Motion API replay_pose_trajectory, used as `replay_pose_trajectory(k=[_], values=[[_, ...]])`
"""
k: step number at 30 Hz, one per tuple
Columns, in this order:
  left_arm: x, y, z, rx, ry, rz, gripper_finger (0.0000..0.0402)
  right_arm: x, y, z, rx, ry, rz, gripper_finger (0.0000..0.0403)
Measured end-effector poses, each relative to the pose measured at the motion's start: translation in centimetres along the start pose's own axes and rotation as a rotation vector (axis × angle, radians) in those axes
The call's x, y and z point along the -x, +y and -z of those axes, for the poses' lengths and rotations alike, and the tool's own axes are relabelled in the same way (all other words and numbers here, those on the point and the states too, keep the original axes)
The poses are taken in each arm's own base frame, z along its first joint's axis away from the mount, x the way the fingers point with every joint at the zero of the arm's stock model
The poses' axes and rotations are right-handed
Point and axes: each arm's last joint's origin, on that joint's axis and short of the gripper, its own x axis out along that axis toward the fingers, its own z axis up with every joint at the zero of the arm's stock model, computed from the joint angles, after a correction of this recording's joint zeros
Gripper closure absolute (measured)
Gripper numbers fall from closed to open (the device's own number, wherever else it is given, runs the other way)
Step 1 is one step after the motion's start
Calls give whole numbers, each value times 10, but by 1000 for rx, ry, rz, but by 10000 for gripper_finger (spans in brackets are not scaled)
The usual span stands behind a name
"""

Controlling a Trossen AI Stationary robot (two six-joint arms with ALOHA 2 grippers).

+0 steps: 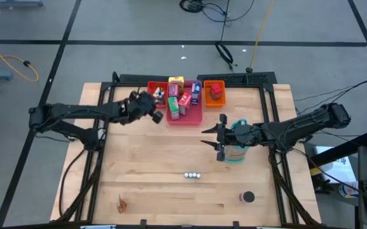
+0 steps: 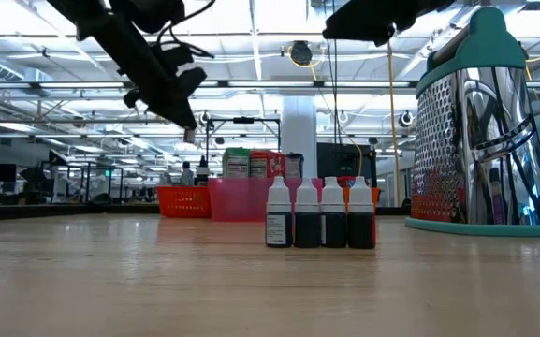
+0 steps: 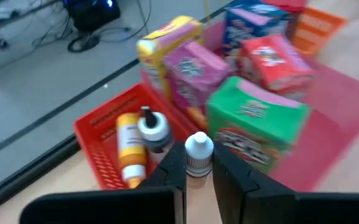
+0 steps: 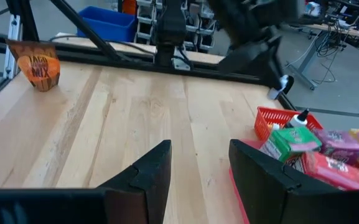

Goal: Pick & Place Kitchen Items
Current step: Put the small brown food coloring bottle into the red bin

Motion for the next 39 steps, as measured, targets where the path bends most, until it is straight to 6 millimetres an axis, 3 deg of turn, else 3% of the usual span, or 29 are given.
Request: replay_pose_trajectory(k=[9, 19, 25, 39], values=[[-21, 41, -12, 97, 10, -49, 364, -2, 1, 8, 0, -42, 3, 248], [-32, 69, -20, 166, -11, -58, 364, -1, 1, 6, 13, -63, 6, 248], [-50, 72, -19, 193, -6, 4, 364, -1, 1, 4, 13, -79, 8, 248], [-82, 74, -4, 192, 73, -38, 364, -1, 1, 5, 15, -77, 7, 248]])
